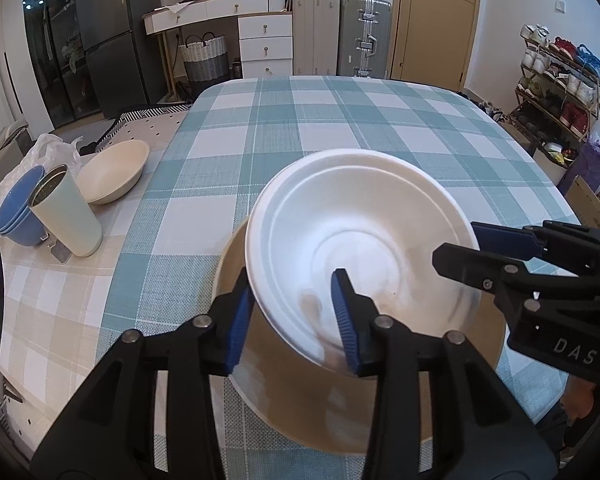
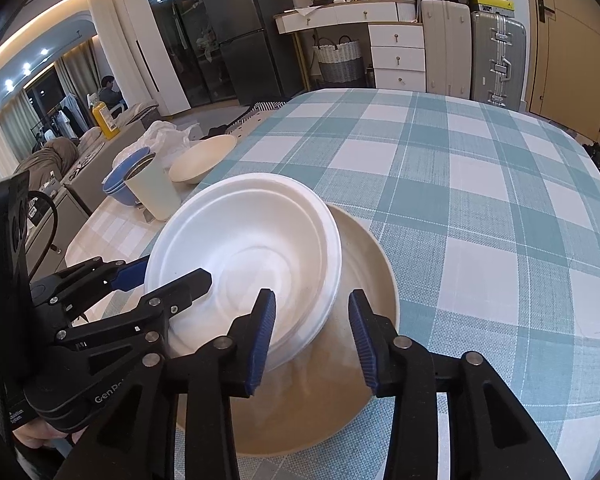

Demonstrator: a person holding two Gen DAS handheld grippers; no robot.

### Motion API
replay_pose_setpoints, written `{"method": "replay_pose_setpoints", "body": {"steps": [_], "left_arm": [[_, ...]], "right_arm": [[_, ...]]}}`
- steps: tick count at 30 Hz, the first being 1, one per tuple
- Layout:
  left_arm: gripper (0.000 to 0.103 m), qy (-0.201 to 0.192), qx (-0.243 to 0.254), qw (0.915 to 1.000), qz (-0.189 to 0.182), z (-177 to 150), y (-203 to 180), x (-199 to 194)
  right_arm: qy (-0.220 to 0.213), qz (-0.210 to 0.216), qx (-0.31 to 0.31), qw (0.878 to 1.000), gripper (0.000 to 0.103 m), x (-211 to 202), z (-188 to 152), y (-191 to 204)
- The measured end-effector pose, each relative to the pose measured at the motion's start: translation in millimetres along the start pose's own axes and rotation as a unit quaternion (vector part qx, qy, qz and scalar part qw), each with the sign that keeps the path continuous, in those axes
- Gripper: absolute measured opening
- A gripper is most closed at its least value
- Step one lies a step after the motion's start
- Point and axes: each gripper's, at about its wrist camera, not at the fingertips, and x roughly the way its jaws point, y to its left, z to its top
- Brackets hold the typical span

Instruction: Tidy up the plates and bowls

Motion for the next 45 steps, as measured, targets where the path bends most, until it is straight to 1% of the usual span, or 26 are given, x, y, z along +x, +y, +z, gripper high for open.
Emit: {"method": "replay_pose_setpoints", "body": {"steps": [1, 2, 3, 4, 6, 7, 8, 9, 10, 12, 14, 15, 16, 17, 21, 25, 30, 32, 34, 36, 40, 43, 45], "left_arm": [[0.047, -0.001, 0.000, 1.0000, 0.000, -0.3, 0.3, -0.4], [0.049, -0.004, 0.000, 1.0000, 0.000, 0.0, 0.2, -0.8], [0.054, -0.006, 0.000, 1.0000, 0.000, 0.1, 0.6, -1.9], [0.061, -0.008, -0.001, 1.0000, -0.002, -0.2, 2.0, -4.1], [0.071, -0.015, -0.005, 0.9999, -0.004, 0.3, 2.7, -7.1], [0.073, -0.019, -0.006, 0.9998, -0.003, 0.6, 3.5, -8.7], [0.073, -0.021, -0.008, 0.9997, -0.004, 0.7, 4.8, -10.0], [0.074, -0.022, -0.010, 0.9997, -0.008, 0.1, 6.9, -12.1], [0.076, -0.024, -0.013, 0.9996, -0.011, 0.1, 8.4, -13.1], [0.078, -0.033, -0.019, 0.9992, -0.015, -0.9, 12.7, -17.0], [0.082, -0.043, -0.028, 0.9986, -0.014, -2.7, 18.2, -21.3], [0.087, -0.045, -0.031, 0.9984, -0.013, -4.1, 20.7, -23.0], [0.099, -0.046, -0.035, 0.9983, -0.011, -5.2, 23.5, -24.2], [0.100, -0.051, -0.039, 0.9979, -0.004, -6.8, 25.9, -26.0], [0.101, -0.061, -0.046, 0.9971, 0.006, -14.2, 33.2, -33.7], [0.101, -0.083, -0.044, 0.9954, 0.018, -23.9, 35.9, -44.6], [0.101, -0.118, -0.040, 0.9917, 0.033, -42.7, 36.8, -65.5], [0.101, -0.129, -0.037, 0.9903, 0.035, -51.2, 35.5, -72.6], [0.101, -0.140, -0.036, 0.9888, 0.036, -60.4, 34.2, -79.8], [0.101, -0.147, -0.036, 0.9881, 0.029, -67.5, 32.7, -84.5], [0.101, -0.157, -0.042, 0.9863, 0.028, -82.7, 29.9, -91.3], [0.101, -0.167, -0.049, 0.9845, 0.025, -94.0, 30.4, -97.8], [0.101, -0.175, -0.054, 0.9826, 0.031, -101.2, 30.1, -102.0]], "right_arm": [[0.000, -0.001, -0.001, 1.000, 0.042, 0.5, -0.1, 0.1], [-0.001, -0.002, -0.001, 1.000, 0.047, 0.5, -0.3, 0.2], [-0.003, -0.002, -0.001, 1.000, 0.050, 0.1, -0.7, 0.1], [-0.006, -0.002, -0.002, 1.000, 0.050, -0.7, -0.4, -0.4], [-0.008, -0.004, -0.003, 1.000, 0.052, -1.8, -0.4, -0.5], [-0.009, -0.004, -0.003, 1.000, 0.053, -2.4, -0.6, -1.1], [-0.011, -0.004, -0.002, 1.000, 0.057, -3.4, -0.7, -2.0], [-0.013, -0.004, -0.002, 1.000, 0.063, -4.5, -0.8, -3.0], [-0.016, -0.003, -0.002, 1.000, 0.067, -5.7, -0.9, -4.2], [-0.023, 0.004, 0.003, 1.000, 0.085, -10.0, -1.3, -6.9], [-0.031, 0.005, 0.009, 0.999, 0.092, -14.5, -1.5, -9.9], [-0.034, 0.006, 0.009, 0.999, 0.096, -16.3, -1.4, -11.0], [-0.038, 0.007, 0.005, 0.999, 0.098, -18.1, -1.8, -11.4], [-0.042, 0.008, 0.002, 0.999, 0.101, -19.8, -2.0, -11.9], [-0.059, 0.017, -0.016, 0.998, 0.102, -25.9, -6.2, -10.7], [-0.089, 0.025, -0.034, 0.995, 0.102, -33.6, -13.8, -8.4], [-0.106, 0.049, -0.045, 0.992, 0.102, -42.0, -26.4, -8.8], [-0.126, 0.054, -0.051, 0.989, 0.102, -48.7, -32.9, -9.0], [-0.152, 0.071, -0.059, 0.984, 0.102, -57.8, -40.8, -9.0], [-0.172, 0.080, -0.066, 0.980, 0.102, -66.7, -48.4, -7.5], [-0.207, 0.071, -0.081, 0.972, 0.102, -82.0, -65.7, -2.8], [-0.218, 0.073, -0.085, 0.970, 0.102, -89.0, -78.9, -2.0], [-0.222, 0.068, -0.091, 0.968, 0.103, -93.0, -89.4, -1.1]]}}
